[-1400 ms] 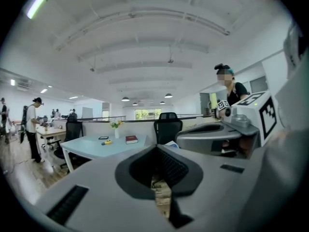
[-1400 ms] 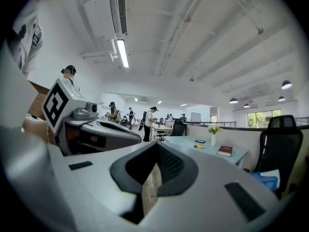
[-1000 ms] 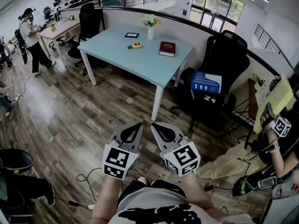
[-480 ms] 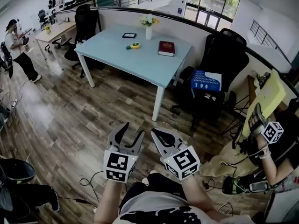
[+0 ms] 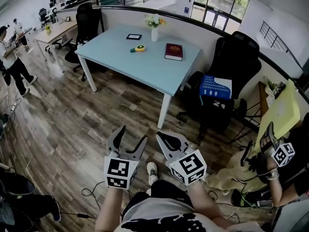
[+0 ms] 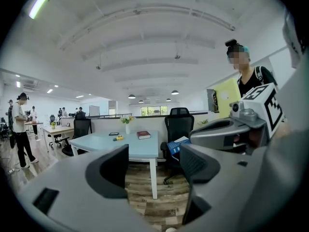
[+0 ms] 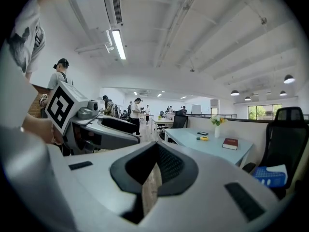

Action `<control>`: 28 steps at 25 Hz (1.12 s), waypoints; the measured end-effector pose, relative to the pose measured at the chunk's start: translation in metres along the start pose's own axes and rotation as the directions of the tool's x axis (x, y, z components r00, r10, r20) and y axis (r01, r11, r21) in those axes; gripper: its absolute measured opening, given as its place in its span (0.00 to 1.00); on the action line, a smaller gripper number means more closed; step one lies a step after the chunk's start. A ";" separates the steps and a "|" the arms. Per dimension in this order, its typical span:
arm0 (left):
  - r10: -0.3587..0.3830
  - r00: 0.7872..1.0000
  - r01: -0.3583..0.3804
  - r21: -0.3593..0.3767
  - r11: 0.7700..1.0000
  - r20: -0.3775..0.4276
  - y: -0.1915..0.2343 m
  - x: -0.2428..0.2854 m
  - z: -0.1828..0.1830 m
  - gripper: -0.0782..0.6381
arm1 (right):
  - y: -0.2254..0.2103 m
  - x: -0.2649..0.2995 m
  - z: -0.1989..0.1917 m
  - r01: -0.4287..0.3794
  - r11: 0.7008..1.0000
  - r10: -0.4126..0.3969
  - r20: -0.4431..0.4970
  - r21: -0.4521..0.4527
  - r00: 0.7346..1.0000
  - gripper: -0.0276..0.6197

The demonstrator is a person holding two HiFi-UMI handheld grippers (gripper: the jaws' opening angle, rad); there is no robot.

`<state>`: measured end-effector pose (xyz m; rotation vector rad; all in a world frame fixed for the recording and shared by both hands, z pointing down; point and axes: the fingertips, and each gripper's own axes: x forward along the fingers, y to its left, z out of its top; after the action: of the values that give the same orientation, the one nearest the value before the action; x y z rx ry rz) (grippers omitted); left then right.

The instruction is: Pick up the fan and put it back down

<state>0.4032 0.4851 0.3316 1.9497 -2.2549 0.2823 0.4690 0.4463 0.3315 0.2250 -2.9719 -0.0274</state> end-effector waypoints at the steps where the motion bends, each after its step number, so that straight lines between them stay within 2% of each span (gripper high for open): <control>1: -0.002 1.000 0.002 0.004 1.000 0.000 0.005 0.008 0.002 0.56 | -0.007 0.008 0.002 0.002 1.000 -0.002 0.004 -0.002 1.000 0.05; 7: -0.011 1.000 0.010 0.011 1.000 0.013 0.033 0.068 0.023 0.56 | -0.057 0.054 0.019 0.004 1.000 -0.003 0.025 -0.020 1.000 0.05; 11: 0.011 1.000 -0.012 0.047 0.999 0.026 0.060 0.105 0.044 0.56 | -0.090 0.087 0.039 0.001 0.999 0.002 0.063 -0.041 0.998 0.05; 16: 0.027 0.999 -0.029 0.055 0.998 0.037 0.081 0.147 0.061 0.56 | -0.125 0.120 0.048 -0.014 0.999 0.018 0.072 -0.046 0.997 0.05; 28: 0.020 1.000 -0.020 0.040 0.999 0.009 0.131 0.211 0.056 0.56 | -0.165 0.189 0.037 -0.028 0.999 0.029 0.036 -0.026 0.999 0.05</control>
<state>0.2431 0.2868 0.3207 1.9527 -2.2930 0.3248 0.3033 0.2548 0.3202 0.1807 -3.0082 -0.0670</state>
